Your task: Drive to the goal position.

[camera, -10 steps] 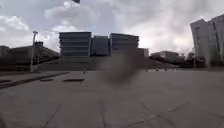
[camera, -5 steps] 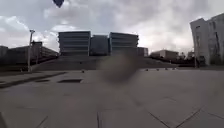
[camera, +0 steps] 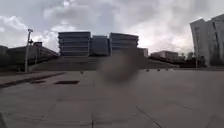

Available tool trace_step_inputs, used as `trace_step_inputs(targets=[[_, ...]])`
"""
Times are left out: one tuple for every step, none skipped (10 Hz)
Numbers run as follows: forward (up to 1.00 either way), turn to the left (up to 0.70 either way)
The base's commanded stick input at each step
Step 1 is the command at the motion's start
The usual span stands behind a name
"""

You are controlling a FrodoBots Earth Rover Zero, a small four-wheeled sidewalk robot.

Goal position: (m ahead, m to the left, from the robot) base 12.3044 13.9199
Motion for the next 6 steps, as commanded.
trace_step_inputs(targets=[[0.70,0.00],[0.70,0.00],[0.70,0.00],[0.70,0.00],[0.70,0.00],[0.70,0.00]])
